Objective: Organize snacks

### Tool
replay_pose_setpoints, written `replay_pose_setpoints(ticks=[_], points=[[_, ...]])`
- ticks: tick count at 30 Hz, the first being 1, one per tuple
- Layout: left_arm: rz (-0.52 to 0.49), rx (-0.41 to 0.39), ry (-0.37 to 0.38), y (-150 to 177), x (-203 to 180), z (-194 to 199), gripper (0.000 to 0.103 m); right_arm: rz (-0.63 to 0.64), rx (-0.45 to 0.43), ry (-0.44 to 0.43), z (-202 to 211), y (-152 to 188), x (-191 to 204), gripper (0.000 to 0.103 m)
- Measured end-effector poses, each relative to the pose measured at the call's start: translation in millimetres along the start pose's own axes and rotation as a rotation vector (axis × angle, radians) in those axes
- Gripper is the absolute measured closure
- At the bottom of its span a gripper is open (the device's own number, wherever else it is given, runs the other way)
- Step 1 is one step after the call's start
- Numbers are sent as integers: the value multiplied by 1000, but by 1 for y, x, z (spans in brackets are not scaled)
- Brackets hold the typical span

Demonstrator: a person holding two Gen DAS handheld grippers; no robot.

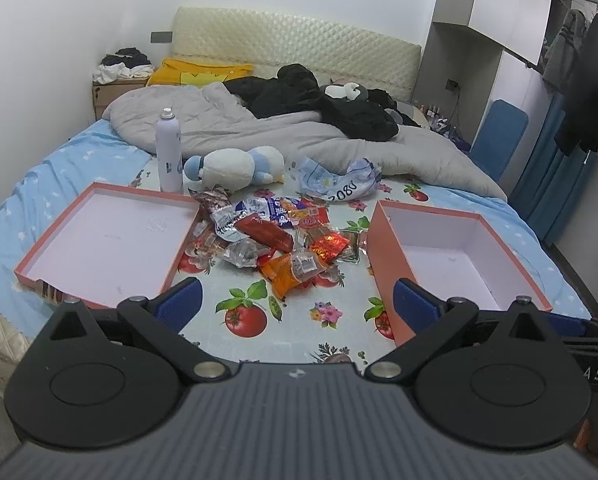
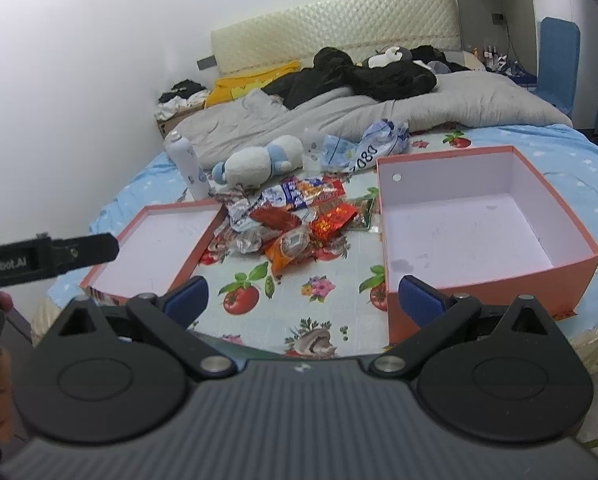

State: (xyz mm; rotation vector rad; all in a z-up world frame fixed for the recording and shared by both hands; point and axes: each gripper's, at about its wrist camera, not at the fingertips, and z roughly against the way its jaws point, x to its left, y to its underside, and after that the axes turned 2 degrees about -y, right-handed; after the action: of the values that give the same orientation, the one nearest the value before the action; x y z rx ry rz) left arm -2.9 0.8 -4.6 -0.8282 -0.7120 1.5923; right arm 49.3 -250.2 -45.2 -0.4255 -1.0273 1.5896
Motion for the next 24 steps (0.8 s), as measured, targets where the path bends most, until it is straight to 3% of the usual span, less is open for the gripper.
replay_pose_setpoints(ticks=[17, 24], points=[[10, 36, 36, 12, 3, -3, 0, -15, 9, -48, -1, 12, 11, 0], [17, 73, 7, 16, 19, -12, 0, 19, 32, -51, -8, 22, 19, 4]])
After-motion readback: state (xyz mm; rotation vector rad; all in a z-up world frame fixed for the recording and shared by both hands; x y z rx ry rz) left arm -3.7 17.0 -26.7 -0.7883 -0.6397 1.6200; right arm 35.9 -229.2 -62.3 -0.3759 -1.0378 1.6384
